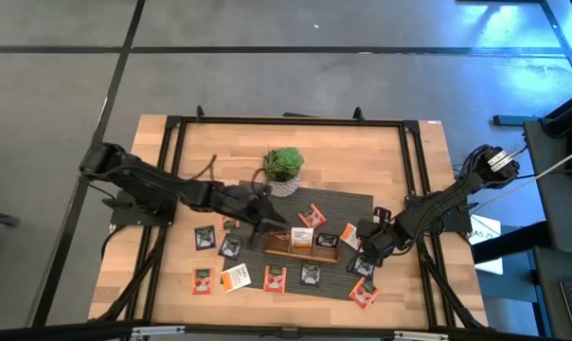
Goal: Pick & Place Tea
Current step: Put the white tea bag into the middle of the wooden organizer, then put the violet tea bag into the right section of the wooden organizer
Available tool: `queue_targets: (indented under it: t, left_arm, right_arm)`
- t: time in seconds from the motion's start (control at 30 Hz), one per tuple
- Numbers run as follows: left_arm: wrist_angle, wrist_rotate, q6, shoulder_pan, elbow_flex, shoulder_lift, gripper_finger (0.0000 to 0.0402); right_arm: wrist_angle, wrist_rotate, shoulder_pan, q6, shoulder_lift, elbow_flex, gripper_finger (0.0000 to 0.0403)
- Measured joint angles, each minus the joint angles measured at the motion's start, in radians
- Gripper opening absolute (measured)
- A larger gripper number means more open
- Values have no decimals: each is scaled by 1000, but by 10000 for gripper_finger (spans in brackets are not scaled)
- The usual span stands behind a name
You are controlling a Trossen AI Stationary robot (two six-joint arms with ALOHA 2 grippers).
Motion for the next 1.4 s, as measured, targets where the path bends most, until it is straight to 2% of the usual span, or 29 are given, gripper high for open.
queue_targets:
  t: [0.17, 0.4, 0.53, 0.67, 1.0, 1.17, 1.4]
  left_arm:
    - [-110, 0, 60, 1, 162, 138, 88]
    - [-440, -4, 97, -6, 413, 256, 93]
    - [-612, -81, 43, -19, 450, 247, 91]
    - [-654, -133, -19, -38, 448, 228, 89]
    - [-429, -129, 19, -86, 447, 244, 88]
    - [-277, -109, 69, -91, 449, 294, 88]
    - [-152, -97, 124, -82, 448, 370, 88]
  right_arm:
    - [26, 33, -6, 2, 2, 0, 24]
    - [45, 66, -6, 4, 2, -1, 25]
    - [36, 68, -6, 1, -9, 12, 25]
    - [19, 118, -7, -34, -36, 52, 25]
    - [-3, 229, -6, -155, -48, 130, 25]
    - [-11, 205, -5, -151, -48, 137, 25]
    - [-11, 172, 4, -110, -49, 137, 25]
